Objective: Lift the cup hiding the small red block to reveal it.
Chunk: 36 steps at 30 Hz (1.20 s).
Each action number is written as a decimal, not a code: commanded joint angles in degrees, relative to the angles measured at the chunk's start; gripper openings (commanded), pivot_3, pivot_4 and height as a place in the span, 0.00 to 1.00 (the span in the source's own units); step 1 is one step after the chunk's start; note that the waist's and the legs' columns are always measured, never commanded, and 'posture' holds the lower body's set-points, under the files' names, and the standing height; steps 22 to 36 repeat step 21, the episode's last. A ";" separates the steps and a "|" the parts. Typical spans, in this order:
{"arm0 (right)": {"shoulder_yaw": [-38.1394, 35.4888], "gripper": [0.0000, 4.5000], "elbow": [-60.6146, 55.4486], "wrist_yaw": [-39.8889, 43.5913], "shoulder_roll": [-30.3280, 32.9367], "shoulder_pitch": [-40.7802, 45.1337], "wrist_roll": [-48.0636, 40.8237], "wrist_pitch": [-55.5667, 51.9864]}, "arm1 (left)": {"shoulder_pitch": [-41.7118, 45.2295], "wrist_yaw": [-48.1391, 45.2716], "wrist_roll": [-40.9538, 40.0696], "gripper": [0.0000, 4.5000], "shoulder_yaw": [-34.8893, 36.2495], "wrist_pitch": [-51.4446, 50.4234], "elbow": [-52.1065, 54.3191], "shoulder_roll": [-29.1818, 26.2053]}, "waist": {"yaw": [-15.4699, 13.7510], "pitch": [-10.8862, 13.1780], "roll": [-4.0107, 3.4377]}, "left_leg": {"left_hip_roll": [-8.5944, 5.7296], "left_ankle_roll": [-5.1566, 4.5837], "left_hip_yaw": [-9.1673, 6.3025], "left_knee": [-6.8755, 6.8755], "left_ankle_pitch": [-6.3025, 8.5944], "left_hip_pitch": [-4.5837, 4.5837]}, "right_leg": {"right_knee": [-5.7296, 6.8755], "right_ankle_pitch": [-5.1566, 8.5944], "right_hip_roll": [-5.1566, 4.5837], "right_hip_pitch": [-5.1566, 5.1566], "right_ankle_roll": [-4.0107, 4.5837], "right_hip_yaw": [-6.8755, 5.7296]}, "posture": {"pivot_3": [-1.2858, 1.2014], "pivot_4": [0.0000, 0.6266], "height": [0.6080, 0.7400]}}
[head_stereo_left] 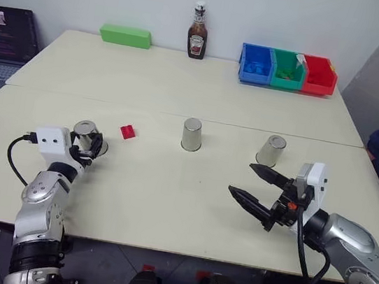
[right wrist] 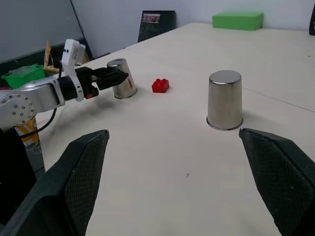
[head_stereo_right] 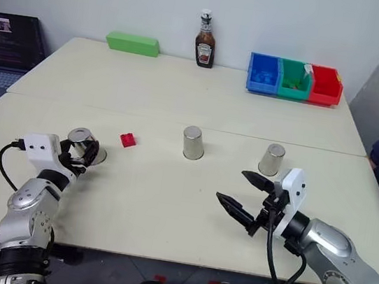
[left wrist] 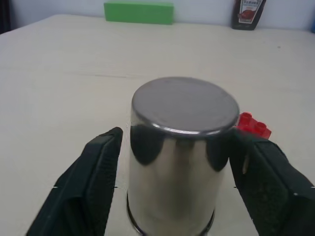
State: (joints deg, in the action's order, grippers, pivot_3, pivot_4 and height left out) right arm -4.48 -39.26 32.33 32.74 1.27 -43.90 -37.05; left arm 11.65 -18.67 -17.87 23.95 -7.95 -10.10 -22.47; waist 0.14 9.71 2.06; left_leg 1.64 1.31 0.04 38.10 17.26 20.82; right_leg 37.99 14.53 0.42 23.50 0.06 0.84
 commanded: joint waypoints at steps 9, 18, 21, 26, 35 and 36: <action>-3.14 1.00 -3.69 -2.41 0.41 -5.71 0.53 1.26 | -15.79 -3.05 -3.50 1.00 -1.37 -9.47 25.37 -1.94 | 0.23 -0.01 0.01 | 0.03 0.00 0.07 -0.06 0.00 0.00 | -0.04 0.00 -0.03 0.00 0.00 0.09 | 0.52 0.24 1.00; -1.36 1.00 -3.85 -16.67 -4.73 -12.67 15.74 3.97 | -22.68 7.78 -2.41 1.00 -4.10 -19.92 44.14 3.86 | -0.05 -0.03 0.00 | 0.02 0.03 0.10 0.05 -0.02 -0.04 | -0.01 -0.03 -0.04 -0.12 -0.12 0.10 | 0.52 0.24 1.00; 0.85 1.00 -2.98 -22.80 -8.10 -13.98 22.67 4.53 | -25.57 12.43 -0.19 1.00 -7.16 -20.88 47.66 8.64 | -0.01 -0.06 0.01 | 0.01 0.06 0.12 0.04 -0.03 -0.05 | -0.03 -0.05 -0.02 -0.16 -0.14 0.13 | 0.52 0.24 1.00; 0.85 1.00 -2.98 -22.80 -8.10 -13.98 22.67 4.53 | -25.57 12.43 -0.19 1.00 -7.16 -20.88 47.66 8.64 | -0.01 -0.06 0.01 | 0.01 0.06 0.12 0.04 -0.03 -0.05 | -0.03 -0.05 -0.02 -0.16 -0.14 0.13 | 0.52 0.24 1.00; 0.85 1.00 -2.98 -22.80 -8.10 -13.98 22.67 4.53 | -25.57 12.43 -0.19 1.00 -7.16 -20.88 47.66 8.64 | -0.01 -0.06 0.01 | 0.01 0.06 0.12 0.04 -0.03 -0.05 | -0.03 -0.05 -0.02 -0.16 -0.14 0.13 | 0.52 0.24 1.00; 0.85 1.00 -2.98 -22.80 -8.10 -13.98 22.67 4.53 | -25.57 12.43 -0.19 1.00 -7.16 -20.88 47.66 8.64 | -0.01 -0.06 0.01 | 0.01 0.06 0.12 0.04 -0.03 -0.05 | -0.03 -0.05 -0.02 -0.16 -0.14 0.13 | 0.52 0.24 1.00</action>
